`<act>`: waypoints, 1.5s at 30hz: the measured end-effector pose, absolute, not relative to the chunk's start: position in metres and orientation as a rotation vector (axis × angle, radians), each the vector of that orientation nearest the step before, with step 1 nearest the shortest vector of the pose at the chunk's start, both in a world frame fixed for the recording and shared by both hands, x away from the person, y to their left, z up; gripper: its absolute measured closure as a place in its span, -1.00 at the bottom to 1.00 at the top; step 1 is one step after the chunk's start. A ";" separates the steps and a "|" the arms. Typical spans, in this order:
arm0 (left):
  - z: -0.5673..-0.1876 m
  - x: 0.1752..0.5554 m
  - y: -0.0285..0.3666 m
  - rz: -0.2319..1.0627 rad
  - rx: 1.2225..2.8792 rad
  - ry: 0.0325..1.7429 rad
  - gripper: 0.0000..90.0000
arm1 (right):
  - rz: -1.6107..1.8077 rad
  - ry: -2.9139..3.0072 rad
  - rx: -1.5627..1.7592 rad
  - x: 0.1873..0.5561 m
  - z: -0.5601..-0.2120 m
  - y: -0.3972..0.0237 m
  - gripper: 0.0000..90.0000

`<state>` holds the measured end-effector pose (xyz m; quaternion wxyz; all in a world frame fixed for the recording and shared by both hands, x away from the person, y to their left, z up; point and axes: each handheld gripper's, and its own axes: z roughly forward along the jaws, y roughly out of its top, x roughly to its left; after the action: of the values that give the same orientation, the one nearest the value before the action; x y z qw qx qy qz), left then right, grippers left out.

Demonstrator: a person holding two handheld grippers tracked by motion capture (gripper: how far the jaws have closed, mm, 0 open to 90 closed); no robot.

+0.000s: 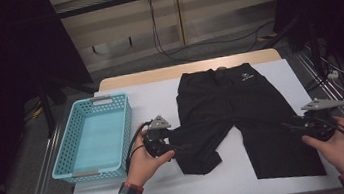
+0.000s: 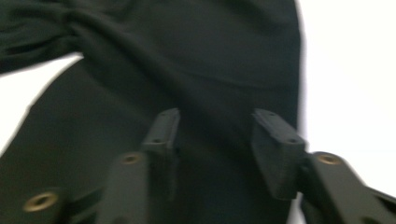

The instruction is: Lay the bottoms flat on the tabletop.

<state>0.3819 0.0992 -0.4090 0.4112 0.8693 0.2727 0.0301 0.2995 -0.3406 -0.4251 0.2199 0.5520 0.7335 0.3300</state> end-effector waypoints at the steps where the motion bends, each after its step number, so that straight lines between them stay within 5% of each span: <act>1: -0.408 0.382 0.099 0.070 2.192 0.682 -0.63 | 0.925 2.042 1.520 0.301 -0.426 -0.333 0.04; 9: -0.407 0.382 0.101 0.080 2.179 0.687 -0.63 | 1.020 2.155 1.464 0.299 -0.438 -0.285 -0.10; 15: -0.409 0.383 0.101 0.068 2.180 0.683 -0.63 | 1.009 2.253 1.371 0.296 -0.442 -0.252 0.27; 23: -0.412 0.384 0.101 0.069 2.198 0.693 -0.63 | 0.959 2.302 1.294 0.296 -0.450 -0.239 0.41; 25: -0.411 0.384 0.101 0.076 2.192 0.700 -0.63 | 0.944 2.328 1.282 0.295 -0.448 -0.236 0.66; 35: -0.409 0.384 0.100 0.082 2.192 0.699 -0.63 | 0.927 2.371 1.214 0.286 -0.446 -0.219 0.49; 41: -0.409 0.383 0.100 0.080 2.194 0.698 -0.63 | 0.884 2.355 1.188 0.287 -0.448 -0.222 0.99; 45: -0.409 0.382 0.100 0.073 2.199 0.700 -0.63 | 0.905 2.380 1.215 0.286 -0.445 -0.225 1.00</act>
<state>0.3819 0.1001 -0.4093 0.4045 0.8709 0.2774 0.0291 0.2858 -0.2255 -0.4450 0.1595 0.4250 0.8329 0.3165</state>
